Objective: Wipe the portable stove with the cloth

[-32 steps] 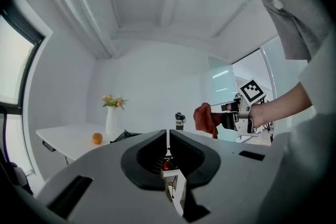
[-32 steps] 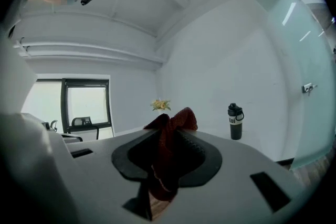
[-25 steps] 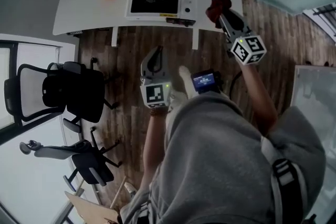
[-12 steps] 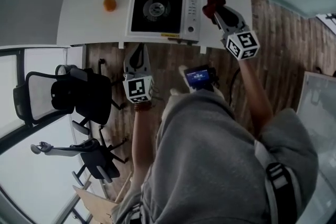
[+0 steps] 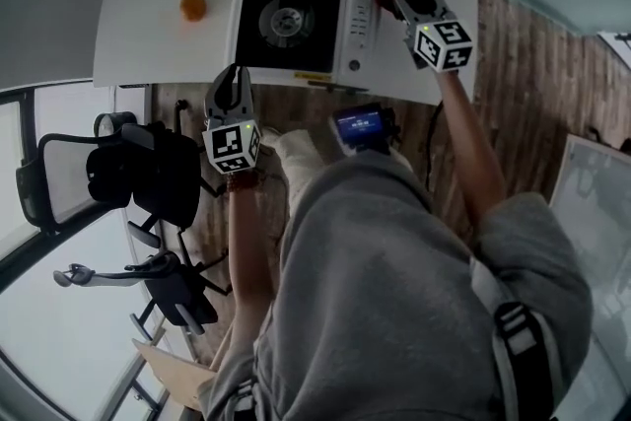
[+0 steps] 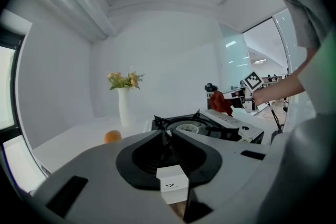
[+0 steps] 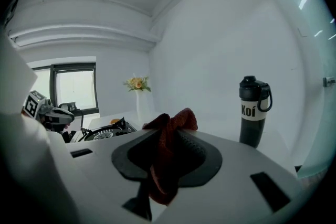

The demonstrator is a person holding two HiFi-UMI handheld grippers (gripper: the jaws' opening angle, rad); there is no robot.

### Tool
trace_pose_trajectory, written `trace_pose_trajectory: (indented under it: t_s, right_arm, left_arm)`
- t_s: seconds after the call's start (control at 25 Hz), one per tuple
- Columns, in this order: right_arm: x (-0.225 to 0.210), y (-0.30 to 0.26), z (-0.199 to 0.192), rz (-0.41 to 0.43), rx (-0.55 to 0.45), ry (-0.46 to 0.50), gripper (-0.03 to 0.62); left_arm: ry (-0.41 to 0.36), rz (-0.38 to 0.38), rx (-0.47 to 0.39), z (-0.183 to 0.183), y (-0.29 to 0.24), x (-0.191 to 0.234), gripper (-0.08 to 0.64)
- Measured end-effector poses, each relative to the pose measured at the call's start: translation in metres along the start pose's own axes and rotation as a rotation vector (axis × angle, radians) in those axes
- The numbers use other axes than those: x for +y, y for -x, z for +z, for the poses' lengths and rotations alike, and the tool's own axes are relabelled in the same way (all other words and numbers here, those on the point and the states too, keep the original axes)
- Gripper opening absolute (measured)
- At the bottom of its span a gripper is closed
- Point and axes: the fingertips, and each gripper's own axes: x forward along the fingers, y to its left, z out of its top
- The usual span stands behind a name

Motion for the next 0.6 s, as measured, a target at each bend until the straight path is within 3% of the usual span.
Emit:
trace_pose_trajectory:
  t_s: [0.12, 0.4, 0.48, 0.6]
  right_arm:
    - [-0.008, -0.020, -0.008, -0.001, 0.053, 0.001, 0.101]
    - [-0.004, -0.035, -0.024, 0.054, 0.203, -0.021, 0.097]
    - [0.005, -0.040, -0.023, 0.072, 0.231, 0.041, 0.095]
    - [0.024, -0.048, -0.025, 0.094, 0.287, 0.209, 0.093]
  left_arm:
    - [-0.020, -0.031, 0.016, -0.010, -0.014, 0.002, 0.114]
    - [0.000, -0.084, 0.056, -0.019, -0.028, 0.011, 0.166]
    - [0.004, -0.107, 0.080, -0.025, -0.032, 0.010, 0.171]
    - [-0.006, -0.118, 0.102, -0.034, -0.038, 0.008, 0.173]
